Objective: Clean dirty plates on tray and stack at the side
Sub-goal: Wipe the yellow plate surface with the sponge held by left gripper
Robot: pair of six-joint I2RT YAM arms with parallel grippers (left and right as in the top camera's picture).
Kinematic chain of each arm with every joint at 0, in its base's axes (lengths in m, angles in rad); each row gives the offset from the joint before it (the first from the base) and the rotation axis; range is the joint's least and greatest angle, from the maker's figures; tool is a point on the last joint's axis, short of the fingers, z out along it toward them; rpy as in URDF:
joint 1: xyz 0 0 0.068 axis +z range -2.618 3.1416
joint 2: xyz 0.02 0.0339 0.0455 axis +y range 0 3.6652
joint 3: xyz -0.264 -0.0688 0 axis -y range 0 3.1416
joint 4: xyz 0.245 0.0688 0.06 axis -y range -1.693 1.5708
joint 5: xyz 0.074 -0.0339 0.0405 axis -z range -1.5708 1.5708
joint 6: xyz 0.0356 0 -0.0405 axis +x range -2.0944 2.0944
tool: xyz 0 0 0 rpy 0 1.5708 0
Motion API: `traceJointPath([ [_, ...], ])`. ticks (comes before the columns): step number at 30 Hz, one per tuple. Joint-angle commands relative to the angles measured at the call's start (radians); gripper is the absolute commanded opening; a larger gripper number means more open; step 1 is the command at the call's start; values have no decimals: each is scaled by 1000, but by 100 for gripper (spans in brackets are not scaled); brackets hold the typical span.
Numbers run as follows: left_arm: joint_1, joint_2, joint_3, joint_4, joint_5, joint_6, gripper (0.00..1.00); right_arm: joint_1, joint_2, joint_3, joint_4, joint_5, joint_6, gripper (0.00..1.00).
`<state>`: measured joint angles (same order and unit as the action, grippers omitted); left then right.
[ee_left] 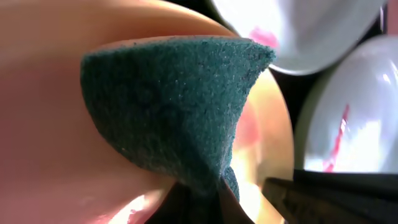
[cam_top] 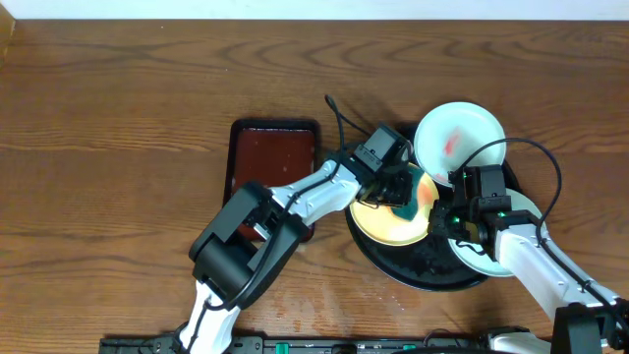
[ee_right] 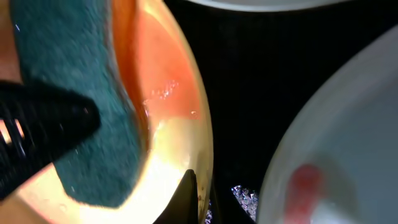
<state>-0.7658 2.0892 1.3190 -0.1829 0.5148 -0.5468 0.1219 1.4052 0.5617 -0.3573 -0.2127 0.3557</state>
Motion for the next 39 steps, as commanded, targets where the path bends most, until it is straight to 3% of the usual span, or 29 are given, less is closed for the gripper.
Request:
traceJointPath([
  [1, -26, 35, 9, -9, 69, 8, 7, 4, 2, 1, -6, -1, -12, 4],
  [5, -24, 35, 9, -67, 66, 69, 7, 4, 2, 1, -9, -1, -12, 4],
  [15, -18, 35, 176, -615, -581, 90, 7, 4, 2, 1, -10, -1, -12, 4],
  [19, -18, 35, 232, -705, -716, 95, 7, 4, 2, 1, -10, -1, -12, 4],
  [24, -19, 43, 228, -618, -638, 98, 8, 4, 2, 1, -9, -1, -12, 4],
  [32, -40, 102, 224, -343, -24, 104, 7, 4, 2, 1, -9, -1, -12, 4],
  [39, -102, 109, 224, -368, 20, 135, 7, 4, 2, 1, 1, -1, -12, 4],
])
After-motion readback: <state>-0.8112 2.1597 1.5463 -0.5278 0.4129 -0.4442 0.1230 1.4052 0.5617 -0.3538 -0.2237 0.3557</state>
